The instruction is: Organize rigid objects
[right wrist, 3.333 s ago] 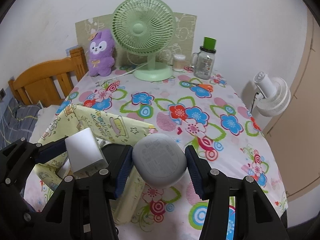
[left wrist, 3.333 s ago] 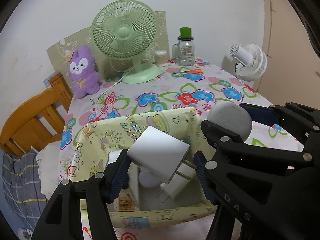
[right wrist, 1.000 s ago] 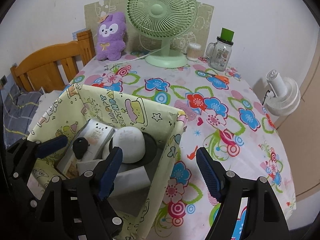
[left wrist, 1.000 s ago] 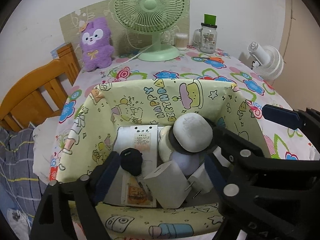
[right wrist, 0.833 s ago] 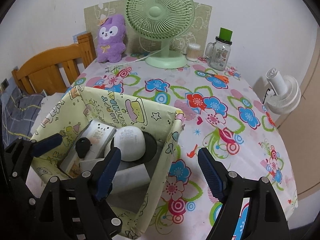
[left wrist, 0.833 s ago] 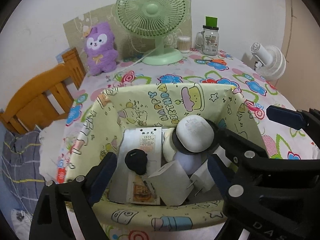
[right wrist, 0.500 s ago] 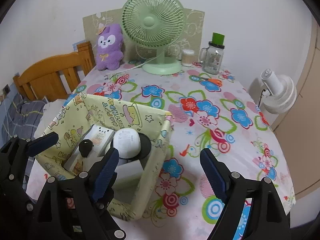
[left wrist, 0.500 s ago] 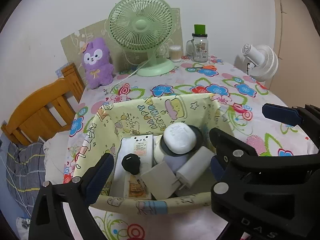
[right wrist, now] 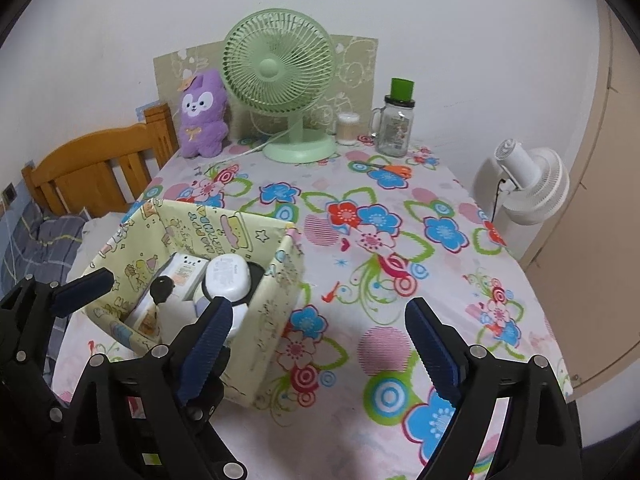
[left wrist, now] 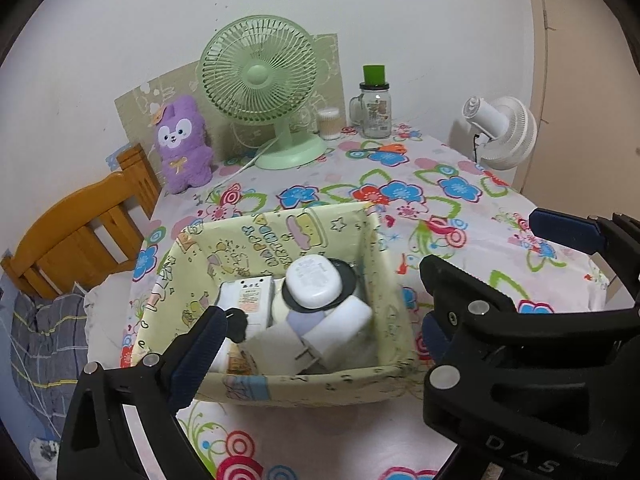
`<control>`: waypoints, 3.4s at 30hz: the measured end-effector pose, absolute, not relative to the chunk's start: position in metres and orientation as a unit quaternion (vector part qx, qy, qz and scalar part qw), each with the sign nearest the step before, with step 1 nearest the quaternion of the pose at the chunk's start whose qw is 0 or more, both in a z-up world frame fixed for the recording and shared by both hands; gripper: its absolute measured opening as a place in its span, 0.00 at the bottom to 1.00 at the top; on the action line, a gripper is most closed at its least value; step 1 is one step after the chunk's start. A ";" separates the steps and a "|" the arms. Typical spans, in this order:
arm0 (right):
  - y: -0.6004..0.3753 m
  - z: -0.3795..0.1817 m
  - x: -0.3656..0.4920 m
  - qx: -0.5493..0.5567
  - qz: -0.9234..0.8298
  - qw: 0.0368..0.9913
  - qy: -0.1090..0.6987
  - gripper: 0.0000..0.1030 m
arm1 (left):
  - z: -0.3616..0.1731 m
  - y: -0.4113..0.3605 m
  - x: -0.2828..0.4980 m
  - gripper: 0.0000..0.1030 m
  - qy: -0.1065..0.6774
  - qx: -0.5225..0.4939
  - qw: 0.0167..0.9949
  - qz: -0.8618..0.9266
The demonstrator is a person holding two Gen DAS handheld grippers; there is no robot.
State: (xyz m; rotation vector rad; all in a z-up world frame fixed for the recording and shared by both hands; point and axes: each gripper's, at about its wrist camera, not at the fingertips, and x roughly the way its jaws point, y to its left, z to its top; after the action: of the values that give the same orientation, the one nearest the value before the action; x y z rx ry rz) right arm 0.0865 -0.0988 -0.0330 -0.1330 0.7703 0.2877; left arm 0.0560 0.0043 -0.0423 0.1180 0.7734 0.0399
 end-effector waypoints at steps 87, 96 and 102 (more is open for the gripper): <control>-0.208 0.014 0.004 -0.018 0.039 0.958 0.284 1.00 | 0.011 -0.026 -0.010 1.00 0.282 0.021 0.959 0.005; -0.208 0.013 0.005 -0.017 0.039 0.958 0.284 1.00 | 0.010 -0.026 -0.010 1.00 0.284 0.022 0.959 0.002; -0.208 0.013 0.007 -0.009 0.040 0.958 0.285 1.00 | 0.009 -0.026 -0.009 1.00 0.284 0.022 0.959 0.002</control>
State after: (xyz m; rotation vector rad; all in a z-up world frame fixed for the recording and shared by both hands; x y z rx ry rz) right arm 0.0072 -0.2084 0.0130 -0.0179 0.5776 0.0814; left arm -0.0092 -0.0263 0.0093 0.0436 0.5757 0.0048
